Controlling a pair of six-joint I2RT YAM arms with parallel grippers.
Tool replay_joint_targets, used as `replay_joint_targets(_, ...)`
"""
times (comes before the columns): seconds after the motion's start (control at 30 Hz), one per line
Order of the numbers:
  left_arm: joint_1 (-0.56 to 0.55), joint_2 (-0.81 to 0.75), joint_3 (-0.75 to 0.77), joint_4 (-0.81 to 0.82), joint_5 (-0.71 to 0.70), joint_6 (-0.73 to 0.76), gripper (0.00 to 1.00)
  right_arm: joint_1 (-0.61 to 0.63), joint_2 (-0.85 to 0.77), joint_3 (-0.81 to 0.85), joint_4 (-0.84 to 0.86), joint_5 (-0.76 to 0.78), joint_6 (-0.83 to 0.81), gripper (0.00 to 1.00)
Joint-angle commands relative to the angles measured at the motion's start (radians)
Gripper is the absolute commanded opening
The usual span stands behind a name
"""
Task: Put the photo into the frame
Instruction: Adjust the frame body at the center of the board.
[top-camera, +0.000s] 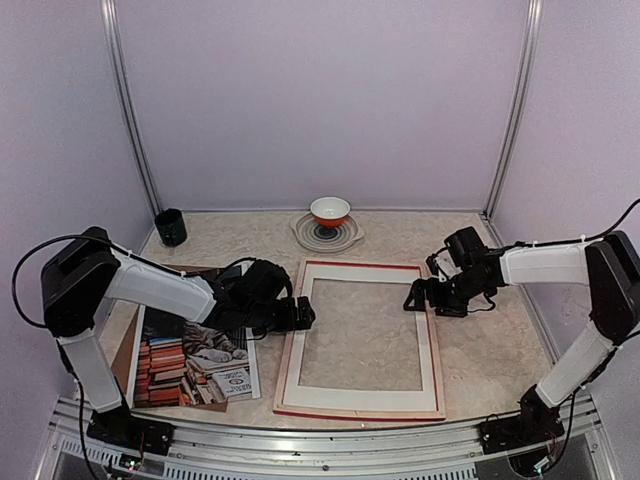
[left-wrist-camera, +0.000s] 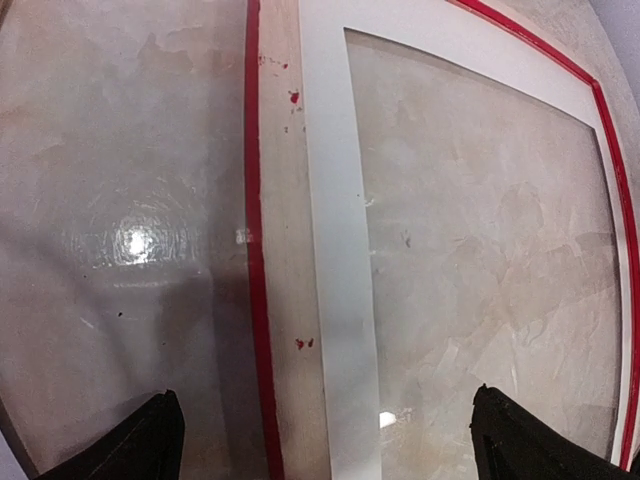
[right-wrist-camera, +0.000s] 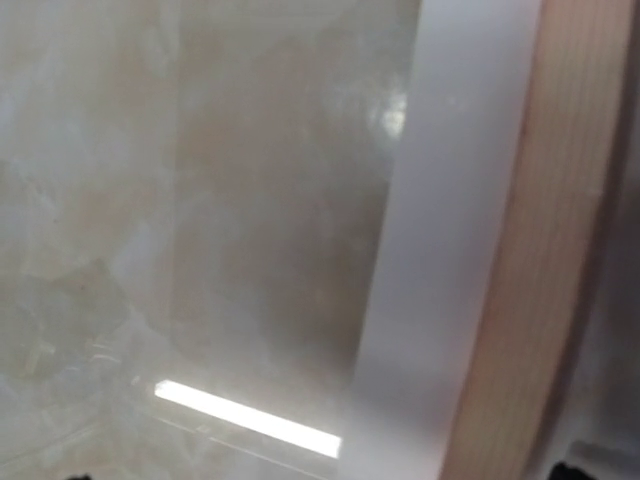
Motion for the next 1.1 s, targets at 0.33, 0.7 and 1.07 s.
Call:
replay_joint_targets(0.33,-0.008,0.086,0.071,0.148,0.126,0.002,0.97,-0.033,0.127,0.098,0.106,-0.088,0.017,0.99)
replay_joint_targets(0.7,-0.001,0.124,0.135,0.105,0.112,0.027,0.97,-0.092,0.179,0.19,0.085,-0.08,-0.014,0.99)
replay_joint_targets(1.07,-0.005,-0.072,0.18,-0.222,-0.232,0.094,0.99,-0.133,0.015,0.252,-0.039,0.042,-0.065,0.99)
